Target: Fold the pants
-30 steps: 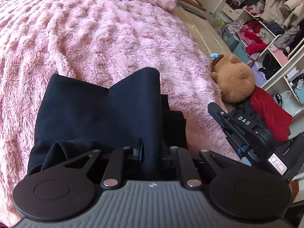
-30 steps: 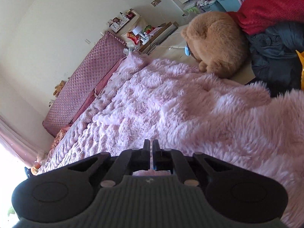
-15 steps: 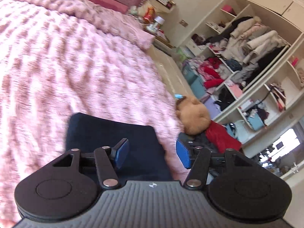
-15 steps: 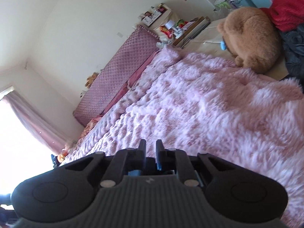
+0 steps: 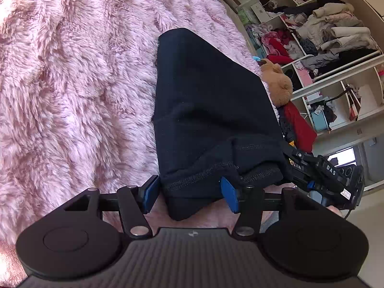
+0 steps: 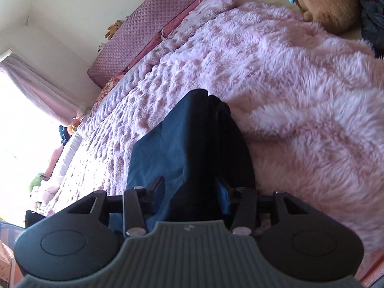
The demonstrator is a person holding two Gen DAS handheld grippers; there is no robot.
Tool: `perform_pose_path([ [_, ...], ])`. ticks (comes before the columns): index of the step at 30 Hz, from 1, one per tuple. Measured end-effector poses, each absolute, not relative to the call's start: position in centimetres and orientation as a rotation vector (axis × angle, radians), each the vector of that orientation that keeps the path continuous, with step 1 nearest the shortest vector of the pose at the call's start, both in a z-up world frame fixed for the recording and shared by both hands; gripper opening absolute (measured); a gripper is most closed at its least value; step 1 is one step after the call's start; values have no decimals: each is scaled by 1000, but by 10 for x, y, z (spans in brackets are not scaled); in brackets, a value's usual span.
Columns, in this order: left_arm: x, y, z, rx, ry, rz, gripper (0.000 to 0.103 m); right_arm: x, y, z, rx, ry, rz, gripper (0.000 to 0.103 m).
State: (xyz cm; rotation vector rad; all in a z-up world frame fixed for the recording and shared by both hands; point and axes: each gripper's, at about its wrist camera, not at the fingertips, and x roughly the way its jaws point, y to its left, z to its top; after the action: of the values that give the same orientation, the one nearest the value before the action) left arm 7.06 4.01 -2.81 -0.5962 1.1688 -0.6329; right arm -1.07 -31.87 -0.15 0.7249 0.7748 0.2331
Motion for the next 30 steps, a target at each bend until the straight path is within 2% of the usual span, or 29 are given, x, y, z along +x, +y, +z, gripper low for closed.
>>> perform_pose_path([
  [3, 73, 37, -40, -649, 1200, -616, 58, -8, -309, -4, 681, 833, 177, 41],
  [6, 66, 29, -36, -577, 1232, -601, 38, -2, -299, 4, 591, 850, 139, 6],
  [7, 62, 27, -35, -563, 1262, -598, 30, 3, -299, 9, 587, 850, 136, 5],
  [12, 51, 17, -37, -515, 1313, -577, 12, 16, -309, 24, 561, 832, 147, 4],
  [13, 49, 12, -39, -500, 1335, -579, 2, 17, -311, 27, 551, 823, 138, 4],
  [14, 48, 7, -42, -491, 1366, -602, 0, 18, -312, 29, 541, 824, 133, 4],
  [15, 47, 1, -44, -474, 1398, -634, 0, 20, -314, 31, 521, 834, 123, 5],
  [17, 41, -11, -39, -367, 1424, -726, 7, 19, -315, 31, 475, 849, 47, 13],
  [18, 35, -16, -30, -299, 1404, -776, 10, 20, -314, 33, 443, 847, 2, 24],
  [20, 25, -18, -9, -221, 1336, -850, 23, 10, -314, 37, 422, 797, 6, 23],
  [22, 20, -9, 18, -227, 1222, -886, 25, -4, -309, 46, 363, 726, 24, 17],
  [28, 27, -1, 63, -313, 870, -741, 22, -31, -282, 67, 318, 572, 273, 12],
  [30, 37, -12, 60, -318, 886, -690, 16, -25, -270, 67, 341, 591, 356, 11],
])
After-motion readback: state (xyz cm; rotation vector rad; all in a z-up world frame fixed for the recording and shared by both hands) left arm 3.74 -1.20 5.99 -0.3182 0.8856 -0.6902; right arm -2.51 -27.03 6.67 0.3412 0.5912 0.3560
